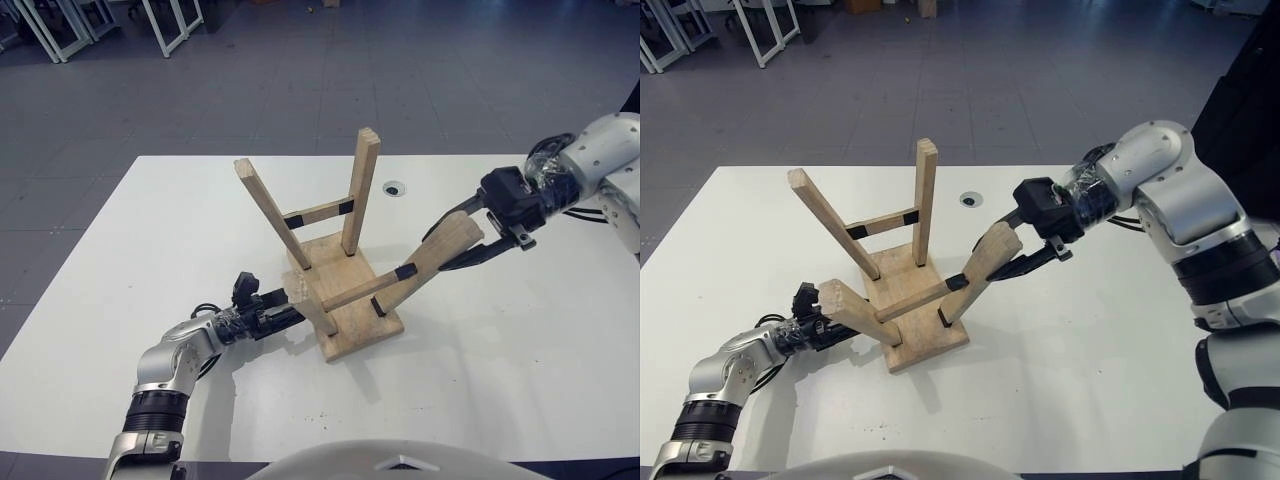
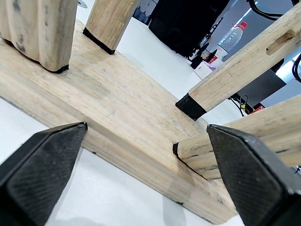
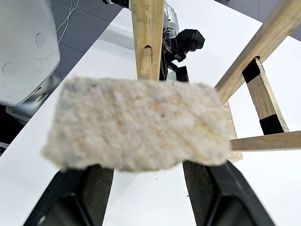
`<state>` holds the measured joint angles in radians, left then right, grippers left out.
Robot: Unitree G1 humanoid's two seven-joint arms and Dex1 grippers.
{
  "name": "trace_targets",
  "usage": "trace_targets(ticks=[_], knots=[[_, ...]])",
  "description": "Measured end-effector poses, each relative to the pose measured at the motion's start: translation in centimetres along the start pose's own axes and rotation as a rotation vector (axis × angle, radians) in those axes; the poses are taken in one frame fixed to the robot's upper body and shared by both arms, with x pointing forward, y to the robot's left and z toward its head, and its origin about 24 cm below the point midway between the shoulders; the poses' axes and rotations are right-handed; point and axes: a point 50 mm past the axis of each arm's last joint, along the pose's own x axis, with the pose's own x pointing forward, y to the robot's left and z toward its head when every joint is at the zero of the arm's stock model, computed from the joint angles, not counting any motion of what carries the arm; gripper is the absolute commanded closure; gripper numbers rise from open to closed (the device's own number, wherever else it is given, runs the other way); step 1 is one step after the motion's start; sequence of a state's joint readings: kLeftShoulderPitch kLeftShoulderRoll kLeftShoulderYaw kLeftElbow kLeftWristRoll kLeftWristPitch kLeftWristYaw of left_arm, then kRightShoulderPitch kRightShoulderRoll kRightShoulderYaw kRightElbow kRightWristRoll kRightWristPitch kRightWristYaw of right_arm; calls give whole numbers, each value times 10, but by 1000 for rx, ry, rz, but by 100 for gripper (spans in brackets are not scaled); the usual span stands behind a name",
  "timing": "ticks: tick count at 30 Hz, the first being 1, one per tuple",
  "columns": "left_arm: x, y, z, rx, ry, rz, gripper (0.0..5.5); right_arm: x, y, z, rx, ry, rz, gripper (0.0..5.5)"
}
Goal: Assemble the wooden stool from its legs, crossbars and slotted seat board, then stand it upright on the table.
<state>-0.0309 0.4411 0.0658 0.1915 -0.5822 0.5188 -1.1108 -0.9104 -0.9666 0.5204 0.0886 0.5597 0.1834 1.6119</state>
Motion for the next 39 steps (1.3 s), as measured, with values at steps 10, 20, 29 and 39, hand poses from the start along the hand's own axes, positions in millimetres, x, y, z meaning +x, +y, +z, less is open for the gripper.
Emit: trace_targets(ticks=[10,20,29,39], knots=[[0,0,0,16,-1,4,79,10,11,-13,91,-68,-20,348],[0,4,-3,26,9,23,79,16,10,-18,77,-95,-28,348],[2,6,-5,21,-9,33,79,22,21,-23,52,-131,-72,348],[2,6,-5,23,-11,34,79,23,19,-23,100,-149,-76,348]])
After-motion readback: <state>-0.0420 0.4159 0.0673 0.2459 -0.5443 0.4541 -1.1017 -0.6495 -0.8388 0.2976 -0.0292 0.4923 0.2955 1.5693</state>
